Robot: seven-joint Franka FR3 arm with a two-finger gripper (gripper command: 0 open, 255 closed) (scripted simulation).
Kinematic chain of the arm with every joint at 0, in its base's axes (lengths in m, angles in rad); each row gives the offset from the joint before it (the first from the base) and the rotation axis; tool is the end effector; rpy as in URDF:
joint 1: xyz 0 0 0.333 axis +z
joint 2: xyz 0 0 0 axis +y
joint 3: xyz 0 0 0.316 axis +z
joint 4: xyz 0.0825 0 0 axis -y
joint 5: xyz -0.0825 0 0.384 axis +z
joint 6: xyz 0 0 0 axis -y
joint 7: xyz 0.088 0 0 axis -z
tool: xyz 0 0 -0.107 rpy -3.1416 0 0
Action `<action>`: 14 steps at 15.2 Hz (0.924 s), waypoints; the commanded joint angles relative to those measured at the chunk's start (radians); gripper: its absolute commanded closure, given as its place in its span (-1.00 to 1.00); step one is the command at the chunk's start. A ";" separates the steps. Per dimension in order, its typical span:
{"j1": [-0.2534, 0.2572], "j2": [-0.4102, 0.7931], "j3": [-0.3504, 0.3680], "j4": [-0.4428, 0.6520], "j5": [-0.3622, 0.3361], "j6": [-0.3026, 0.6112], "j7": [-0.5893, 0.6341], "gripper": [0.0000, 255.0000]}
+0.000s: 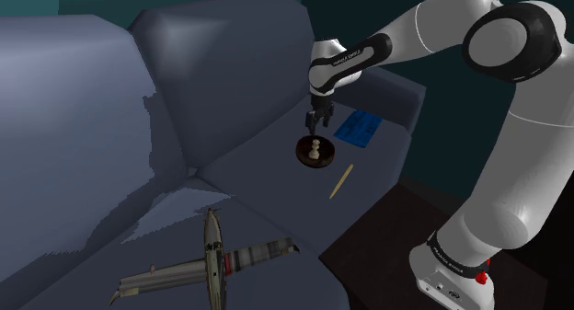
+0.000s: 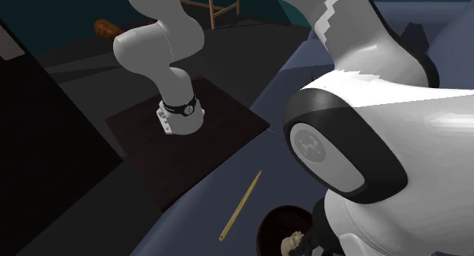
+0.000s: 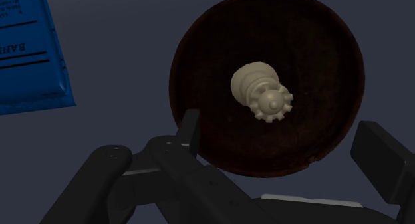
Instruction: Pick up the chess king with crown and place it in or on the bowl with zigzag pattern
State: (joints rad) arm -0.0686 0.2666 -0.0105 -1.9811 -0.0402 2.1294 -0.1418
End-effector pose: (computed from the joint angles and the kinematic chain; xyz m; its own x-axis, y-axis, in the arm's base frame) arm 0.5867 -0.0481 0.3233 0.9889 0.0844 -0.1220 0.0872 -0.9960 0.0170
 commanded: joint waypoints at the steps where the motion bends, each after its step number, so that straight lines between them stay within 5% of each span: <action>1: 0.000 0.000 0.000 0.000 0.000 0.000 0.000 -1.00; 6: 0.002 -0.044 0.002 0.075 0.002 -0.119 -0.001 -1.00; 14: 0.002 -0.044 0.002 0.075 0.002 -0.119 -0.001 -1.00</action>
